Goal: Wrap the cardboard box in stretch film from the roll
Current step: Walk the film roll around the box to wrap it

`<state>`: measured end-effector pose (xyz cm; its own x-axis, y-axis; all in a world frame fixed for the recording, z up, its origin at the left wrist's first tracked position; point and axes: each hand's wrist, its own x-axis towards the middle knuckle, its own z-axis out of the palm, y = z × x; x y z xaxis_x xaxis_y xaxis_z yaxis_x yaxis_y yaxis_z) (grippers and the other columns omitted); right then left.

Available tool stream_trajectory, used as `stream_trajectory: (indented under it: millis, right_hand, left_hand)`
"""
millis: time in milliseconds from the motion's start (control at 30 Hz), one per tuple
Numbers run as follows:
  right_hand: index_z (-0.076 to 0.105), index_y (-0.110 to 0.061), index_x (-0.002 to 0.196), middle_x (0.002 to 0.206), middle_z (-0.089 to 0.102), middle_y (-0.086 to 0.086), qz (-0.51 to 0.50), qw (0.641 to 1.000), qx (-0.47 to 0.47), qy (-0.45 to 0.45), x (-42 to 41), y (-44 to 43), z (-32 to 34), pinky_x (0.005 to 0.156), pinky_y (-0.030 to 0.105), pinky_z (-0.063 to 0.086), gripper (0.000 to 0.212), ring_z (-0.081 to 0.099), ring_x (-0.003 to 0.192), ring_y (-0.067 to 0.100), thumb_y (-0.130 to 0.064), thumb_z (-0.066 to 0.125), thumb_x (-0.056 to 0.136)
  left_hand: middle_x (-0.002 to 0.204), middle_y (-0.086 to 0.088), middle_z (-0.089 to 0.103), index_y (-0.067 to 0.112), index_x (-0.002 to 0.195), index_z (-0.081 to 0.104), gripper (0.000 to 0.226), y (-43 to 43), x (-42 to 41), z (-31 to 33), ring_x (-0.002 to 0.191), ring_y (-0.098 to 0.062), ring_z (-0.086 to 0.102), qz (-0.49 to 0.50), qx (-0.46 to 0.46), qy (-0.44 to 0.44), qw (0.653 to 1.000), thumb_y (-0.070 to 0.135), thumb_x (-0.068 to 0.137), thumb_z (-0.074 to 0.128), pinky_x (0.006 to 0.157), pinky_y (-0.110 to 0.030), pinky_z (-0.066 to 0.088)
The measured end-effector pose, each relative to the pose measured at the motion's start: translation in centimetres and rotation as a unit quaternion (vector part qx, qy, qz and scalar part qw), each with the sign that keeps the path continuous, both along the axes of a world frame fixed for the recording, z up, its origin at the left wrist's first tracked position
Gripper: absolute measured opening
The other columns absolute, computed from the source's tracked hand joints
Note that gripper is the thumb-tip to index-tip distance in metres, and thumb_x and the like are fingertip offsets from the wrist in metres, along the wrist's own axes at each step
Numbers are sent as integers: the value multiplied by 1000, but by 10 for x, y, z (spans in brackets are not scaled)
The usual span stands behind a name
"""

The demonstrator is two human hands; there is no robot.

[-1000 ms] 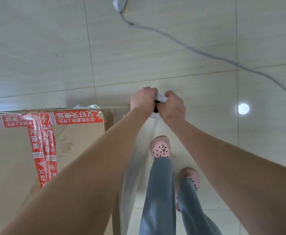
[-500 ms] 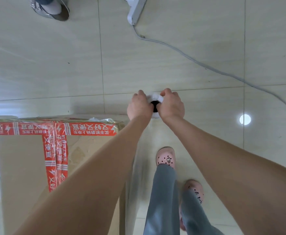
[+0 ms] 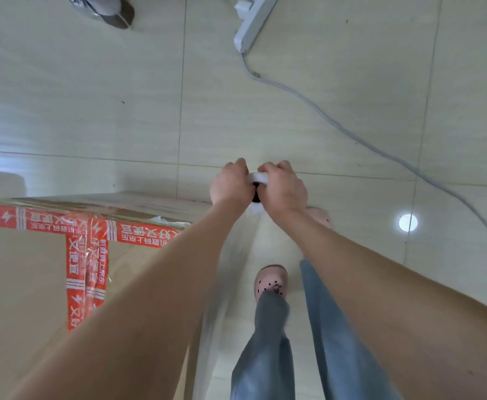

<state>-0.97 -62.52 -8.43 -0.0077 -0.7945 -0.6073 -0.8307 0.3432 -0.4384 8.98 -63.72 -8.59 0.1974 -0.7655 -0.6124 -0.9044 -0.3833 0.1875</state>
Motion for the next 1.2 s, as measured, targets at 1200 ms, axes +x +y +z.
stream_trajectory:
  millis: [1200]
  right_hand:
    - [53, -26, 123, 111, 63, 3, 48, 992, 74, -88, 79, -106, -12, 68, 26, 35, 38, 58, 97, 27, -22, 54, 86]
  left_hand:
    - [70, 3, 51, 15, 87, 46, 16, -66, 79, -5, 73, -27, 54, 338, -16, 8, 941, 19, 79, 60, 54, -28, 37]
